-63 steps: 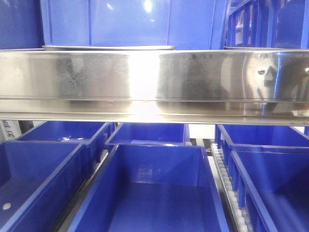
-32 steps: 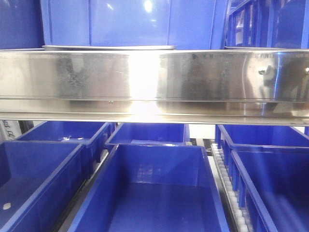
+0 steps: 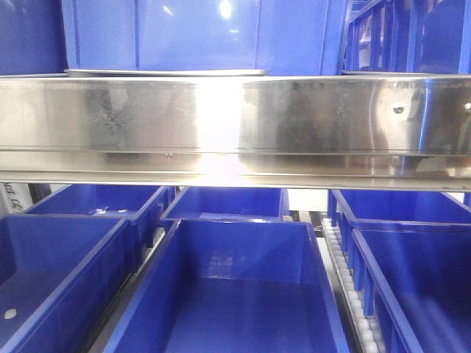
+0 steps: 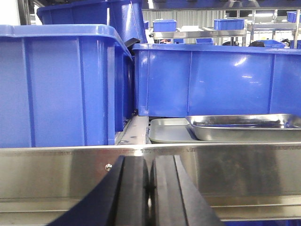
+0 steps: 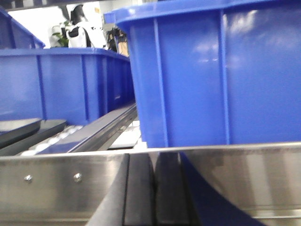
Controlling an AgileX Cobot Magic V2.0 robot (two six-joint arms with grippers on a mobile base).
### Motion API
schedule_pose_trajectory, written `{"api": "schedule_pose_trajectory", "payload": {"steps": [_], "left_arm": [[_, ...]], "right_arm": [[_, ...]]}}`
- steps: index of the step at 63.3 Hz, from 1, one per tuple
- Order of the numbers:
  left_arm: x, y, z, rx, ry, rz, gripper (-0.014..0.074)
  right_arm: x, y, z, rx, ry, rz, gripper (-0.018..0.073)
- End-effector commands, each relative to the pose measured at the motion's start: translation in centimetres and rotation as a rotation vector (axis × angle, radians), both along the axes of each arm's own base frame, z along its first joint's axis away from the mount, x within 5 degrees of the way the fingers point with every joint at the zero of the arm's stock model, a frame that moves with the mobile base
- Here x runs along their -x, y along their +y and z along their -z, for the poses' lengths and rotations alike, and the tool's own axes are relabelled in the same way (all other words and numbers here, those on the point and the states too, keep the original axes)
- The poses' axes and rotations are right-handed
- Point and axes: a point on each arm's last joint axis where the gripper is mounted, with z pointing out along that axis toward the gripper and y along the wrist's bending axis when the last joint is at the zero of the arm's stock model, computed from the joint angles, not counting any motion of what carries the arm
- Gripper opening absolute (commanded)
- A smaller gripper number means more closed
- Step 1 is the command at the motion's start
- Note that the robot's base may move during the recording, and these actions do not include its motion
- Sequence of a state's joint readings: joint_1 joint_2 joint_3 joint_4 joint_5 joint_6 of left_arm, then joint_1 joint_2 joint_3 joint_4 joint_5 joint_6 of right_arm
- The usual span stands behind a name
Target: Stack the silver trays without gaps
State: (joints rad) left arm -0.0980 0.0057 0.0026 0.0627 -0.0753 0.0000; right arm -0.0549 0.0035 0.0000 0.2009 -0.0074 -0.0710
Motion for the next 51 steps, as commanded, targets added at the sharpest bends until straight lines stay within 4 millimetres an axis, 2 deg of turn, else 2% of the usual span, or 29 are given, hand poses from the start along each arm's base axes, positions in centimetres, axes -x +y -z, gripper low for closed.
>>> {"api": "schedule_pose_trajectory", "payload": {"steps": [1, 22, 51], "left_arm": [[0.10, -0.03, -0.30, 0.008, -0.027, 0.007, 0.0011], [0.10, -0.03, -0.30, 0.008, -0.027, 0.007, 0.0011], [0.10, -0.03, -0.30, 0.008, -0.027, 0.007, 0.0011]], "right_arm": [[0.03, 0.10, -0.07, 0.022, -0.008, -0.016, -0.0071], [0.12, 0.13, -0.71, 0.147, -0.074, -0.006, -0.0071], [0.12, 0.17, -0.73, 0.174, -0.075, -0.006, -0.0071]]}}
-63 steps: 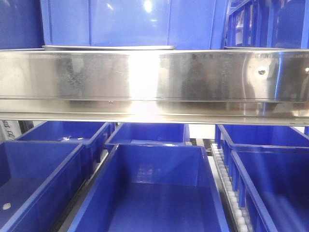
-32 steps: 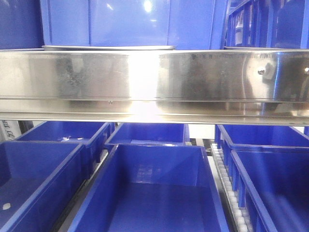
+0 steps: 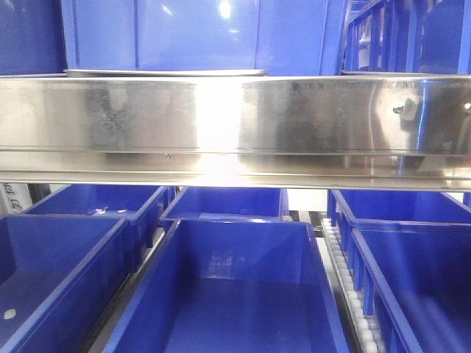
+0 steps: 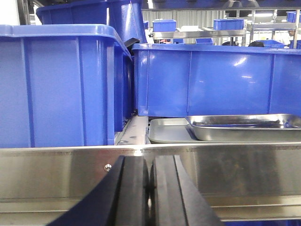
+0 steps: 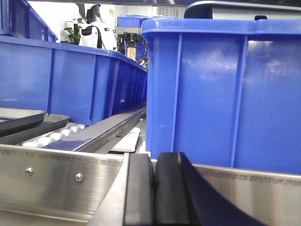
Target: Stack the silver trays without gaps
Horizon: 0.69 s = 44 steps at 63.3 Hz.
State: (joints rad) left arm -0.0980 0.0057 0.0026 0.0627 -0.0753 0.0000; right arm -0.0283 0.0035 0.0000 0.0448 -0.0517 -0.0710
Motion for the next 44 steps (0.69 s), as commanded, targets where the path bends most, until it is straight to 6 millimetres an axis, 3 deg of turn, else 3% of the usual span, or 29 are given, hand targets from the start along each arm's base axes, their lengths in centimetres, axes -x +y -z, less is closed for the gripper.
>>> {"api": "schedule_pose_trajectory", "payload": {"steps": [1, 44], "left_arm": [[0.10, -0.03, -0.30, 0.008, -0.027, 0.007, 0.0011], [0.10, -0.03, -0.30, 0.008, -0.027, 0.007, 0.0011]], "right_arm": [[0.08, 0.03, -0.33, 0.015, -0.037, -0.001, -0.0071], [0.08, 0.05, -0.35, 0.003, -0.040, -0.006, -0.0071]]}}
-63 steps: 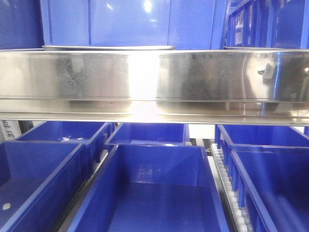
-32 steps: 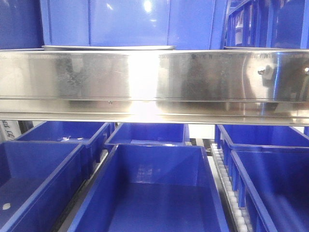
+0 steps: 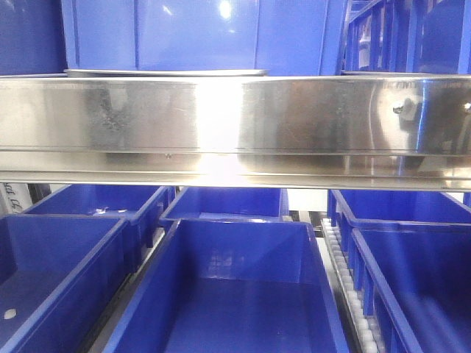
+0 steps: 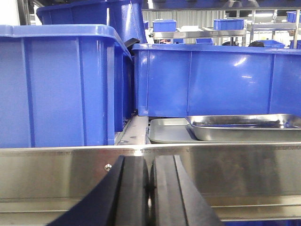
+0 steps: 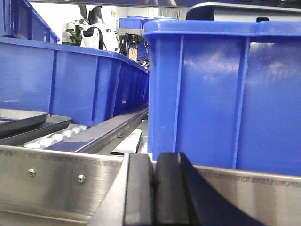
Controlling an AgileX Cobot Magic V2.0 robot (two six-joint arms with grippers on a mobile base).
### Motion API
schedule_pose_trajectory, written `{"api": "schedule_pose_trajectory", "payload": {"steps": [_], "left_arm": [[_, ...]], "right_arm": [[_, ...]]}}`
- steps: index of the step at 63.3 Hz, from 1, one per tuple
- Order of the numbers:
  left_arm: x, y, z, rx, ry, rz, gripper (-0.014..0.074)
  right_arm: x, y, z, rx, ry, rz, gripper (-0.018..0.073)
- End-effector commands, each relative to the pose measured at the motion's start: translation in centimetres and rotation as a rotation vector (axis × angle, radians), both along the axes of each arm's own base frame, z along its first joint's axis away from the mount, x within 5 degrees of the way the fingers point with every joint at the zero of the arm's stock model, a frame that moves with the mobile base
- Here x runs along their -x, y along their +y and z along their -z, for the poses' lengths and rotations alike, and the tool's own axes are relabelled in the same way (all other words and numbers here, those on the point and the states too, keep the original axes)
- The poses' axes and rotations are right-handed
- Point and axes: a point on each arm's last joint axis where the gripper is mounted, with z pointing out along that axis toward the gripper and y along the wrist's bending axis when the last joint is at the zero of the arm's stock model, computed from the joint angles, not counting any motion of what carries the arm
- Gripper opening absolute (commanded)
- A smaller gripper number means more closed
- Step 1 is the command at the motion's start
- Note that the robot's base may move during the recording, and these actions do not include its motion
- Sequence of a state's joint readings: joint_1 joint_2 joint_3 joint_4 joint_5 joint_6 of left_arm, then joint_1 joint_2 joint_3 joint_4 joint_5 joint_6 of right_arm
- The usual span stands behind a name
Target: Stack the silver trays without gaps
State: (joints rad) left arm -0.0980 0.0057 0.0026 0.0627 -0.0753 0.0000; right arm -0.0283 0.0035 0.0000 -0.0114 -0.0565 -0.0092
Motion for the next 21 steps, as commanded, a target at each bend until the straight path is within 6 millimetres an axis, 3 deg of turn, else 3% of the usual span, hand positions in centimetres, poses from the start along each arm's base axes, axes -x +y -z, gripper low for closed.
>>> {"api": "schedule_pose_trajectory", "payload": {"steps": [1, 21], "left_arm": [[0.10, -0.03, -0.30, 0.008, -0.027, 0.007, 0.0011], [0.10, -0.03, -0.30, 0.008, -0.027, 0.007, 0.0011]], "right_arm": [[0.08, 0.02, -0.30, 0.008, -0.035, -0.002, -0.0071], [0.08, 0.02, -0.30, 0.008, -0.035, -0.002, -0.0071]]}}
